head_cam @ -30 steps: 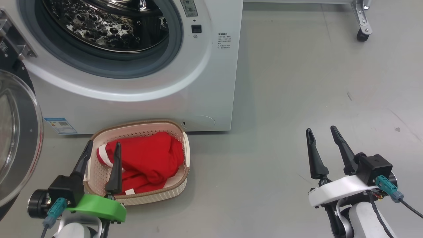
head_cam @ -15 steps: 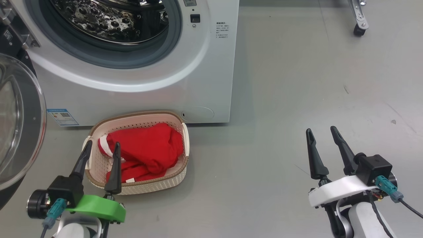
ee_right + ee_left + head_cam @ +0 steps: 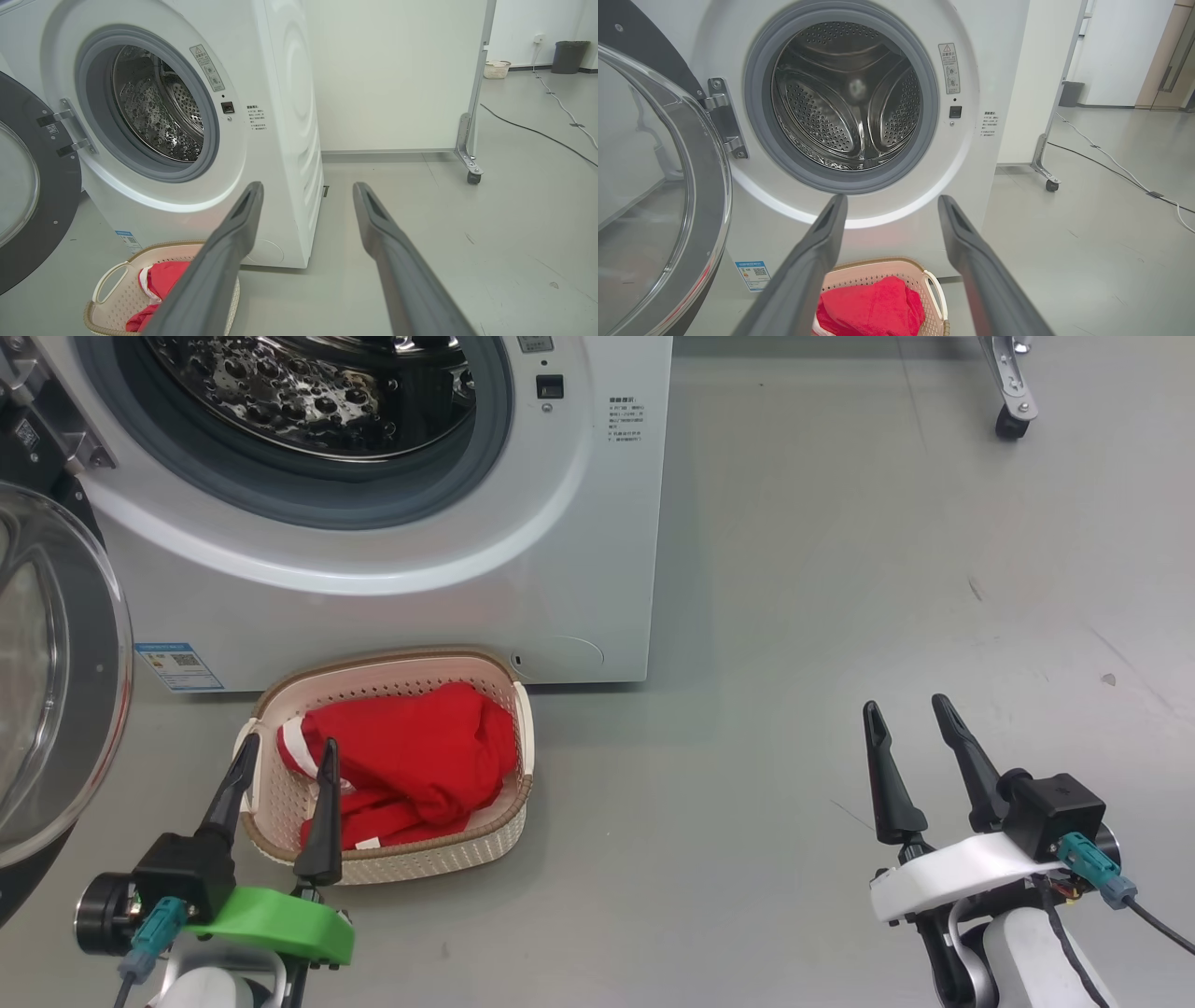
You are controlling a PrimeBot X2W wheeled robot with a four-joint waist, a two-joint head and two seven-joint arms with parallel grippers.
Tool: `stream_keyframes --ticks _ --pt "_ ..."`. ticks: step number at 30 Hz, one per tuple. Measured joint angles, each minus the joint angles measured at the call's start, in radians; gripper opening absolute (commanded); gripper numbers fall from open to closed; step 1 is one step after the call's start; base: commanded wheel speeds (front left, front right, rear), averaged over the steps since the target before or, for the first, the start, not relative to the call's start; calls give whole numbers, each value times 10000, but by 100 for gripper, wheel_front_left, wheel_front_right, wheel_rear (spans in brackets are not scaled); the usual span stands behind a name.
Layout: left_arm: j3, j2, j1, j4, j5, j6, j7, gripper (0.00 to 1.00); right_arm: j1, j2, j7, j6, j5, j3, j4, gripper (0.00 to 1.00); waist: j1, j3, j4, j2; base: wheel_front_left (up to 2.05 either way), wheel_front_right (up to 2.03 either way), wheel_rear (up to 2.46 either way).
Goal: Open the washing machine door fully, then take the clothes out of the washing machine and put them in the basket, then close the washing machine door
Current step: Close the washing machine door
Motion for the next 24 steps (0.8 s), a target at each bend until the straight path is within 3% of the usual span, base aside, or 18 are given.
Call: stream_keyframes --ticks 24 --pt "-288 -12 105 81 100 -4 0 100 25 -13 0 0 0 -159 67 100 0 -196 169 0 0 0 0"
